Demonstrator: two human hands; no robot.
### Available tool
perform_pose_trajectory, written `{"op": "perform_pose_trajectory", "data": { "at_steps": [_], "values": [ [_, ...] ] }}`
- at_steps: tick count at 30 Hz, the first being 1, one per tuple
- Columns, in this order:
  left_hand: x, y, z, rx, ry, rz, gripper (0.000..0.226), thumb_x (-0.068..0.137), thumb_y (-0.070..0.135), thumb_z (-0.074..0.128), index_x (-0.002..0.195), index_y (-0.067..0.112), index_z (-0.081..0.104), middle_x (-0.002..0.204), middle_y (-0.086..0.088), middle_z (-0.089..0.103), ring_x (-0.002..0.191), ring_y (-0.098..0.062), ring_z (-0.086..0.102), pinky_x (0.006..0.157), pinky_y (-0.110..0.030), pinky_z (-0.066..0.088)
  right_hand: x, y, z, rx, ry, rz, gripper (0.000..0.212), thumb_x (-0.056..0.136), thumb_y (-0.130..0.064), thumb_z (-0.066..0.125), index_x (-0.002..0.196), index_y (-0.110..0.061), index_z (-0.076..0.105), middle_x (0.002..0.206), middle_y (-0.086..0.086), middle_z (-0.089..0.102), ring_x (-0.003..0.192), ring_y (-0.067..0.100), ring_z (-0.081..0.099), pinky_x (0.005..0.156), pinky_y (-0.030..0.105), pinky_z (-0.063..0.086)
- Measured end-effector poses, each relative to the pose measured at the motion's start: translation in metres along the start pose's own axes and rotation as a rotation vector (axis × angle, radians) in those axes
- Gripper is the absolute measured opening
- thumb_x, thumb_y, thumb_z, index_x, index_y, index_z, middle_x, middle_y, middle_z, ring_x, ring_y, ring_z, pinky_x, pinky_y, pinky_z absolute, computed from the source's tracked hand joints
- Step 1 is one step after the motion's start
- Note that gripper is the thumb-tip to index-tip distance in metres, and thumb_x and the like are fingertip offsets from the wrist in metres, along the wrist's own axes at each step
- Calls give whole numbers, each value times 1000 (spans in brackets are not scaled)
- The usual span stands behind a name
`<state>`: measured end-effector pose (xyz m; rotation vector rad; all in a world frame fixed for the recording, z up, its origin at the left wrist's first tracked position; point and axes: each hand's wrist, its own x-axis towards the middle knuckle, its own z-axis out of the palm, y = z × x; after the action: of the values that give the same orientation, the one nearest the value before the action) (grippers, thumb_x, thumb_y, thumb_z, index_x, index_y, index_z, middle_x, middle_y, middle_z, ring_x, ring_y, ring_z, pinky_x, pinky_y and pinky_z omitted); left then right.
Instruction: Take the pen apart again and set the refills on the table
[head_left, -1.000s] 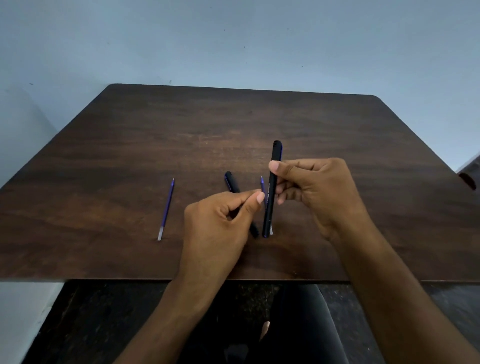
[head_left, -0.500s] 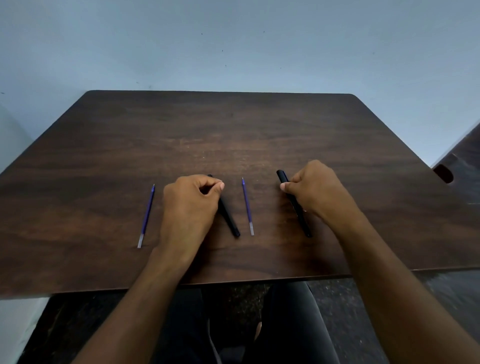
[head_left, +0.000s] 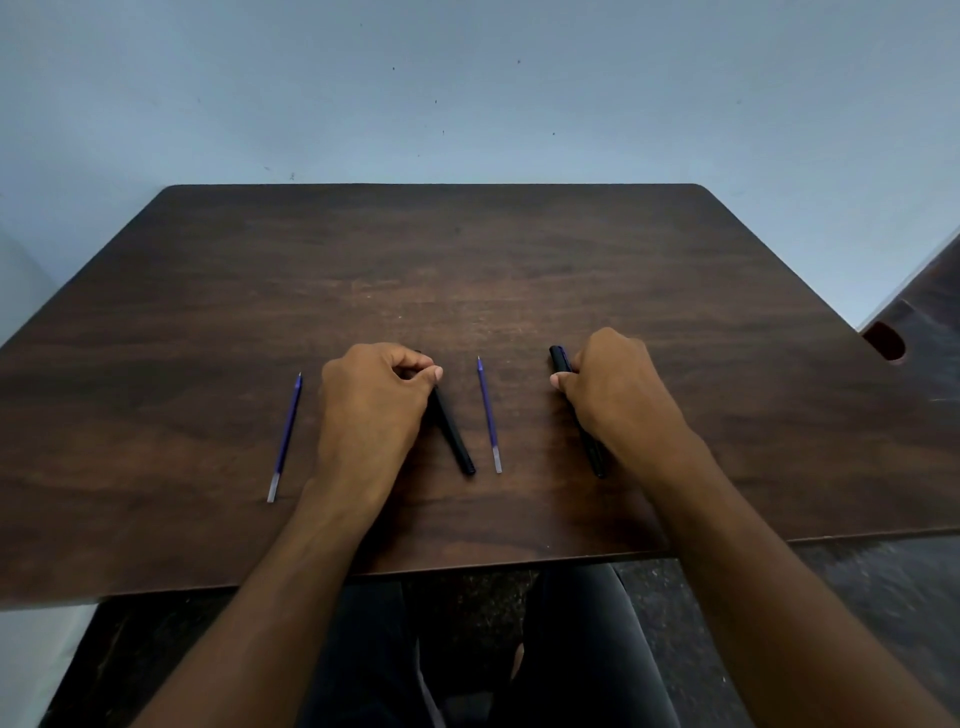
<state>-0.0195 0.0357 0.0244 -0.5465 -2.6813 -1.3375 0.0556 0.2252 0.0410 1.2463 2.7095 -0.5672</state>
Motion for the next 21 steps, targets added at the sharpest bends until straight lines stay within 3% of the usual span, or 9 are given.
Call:
{"op": "perform_pose_trajectory", "data": {
  "at_steps": [6,9,12,14,18,21],
  "values": [
    [1,-3,1,6,-10,-4,10,84,30,78,93,26,78,73,23,62,68,10,59,53,3,38,-5,2,-1,51,15,-18,36,93,-42,66,99,-7,63,76,8,52,63,19,50,46,30,32],
    [1,-5,1,-7,0,-21,10,82,31,80,91,27,78,76,19,67,70,8,62,58,-1,38,-8,7,-4,104,32,-33,36,92,-40,69,96,-5,64,81,11,58,66,21,54,52,31,40],
    [1,-7,1,-40,8,-57,9,81,32,81,88,27,79,76,16,71,65,2,65,58,-9,45,-14,6,-8,167,134,-73,30,92,-35,70,101,-7,63,92,9,58,73,19,57,63,36,50],
    [2,-9,-1,-78,7,-83,8,81,32,81,87,28,78,71,15,70,58,0,66,53,-8,46,-19,0,-5,191,209,-138,23,93,-32,69,101,-11,66,94,7,60,75,17,58,62,33,51],
    [3,-17,-1,-220,49,-99,5,81,28,81,83,24,78,62,11,71,52,1,67,49,-6,46,-28,-22,7,240,184,-242,15,93,-29,70,95,-14,72,90,7,67,78,16,63,65,27,50],
    [6,-22,-1,-304,97,-133,6,80,28,81,81,23,78,61,13,72,50,-2,68,50,-9,49,-36,-45,18,249,154,-294,23,91,-35,71,84,-14,74,76,4,66,69,15,62,58,23,46]
  ]
}}
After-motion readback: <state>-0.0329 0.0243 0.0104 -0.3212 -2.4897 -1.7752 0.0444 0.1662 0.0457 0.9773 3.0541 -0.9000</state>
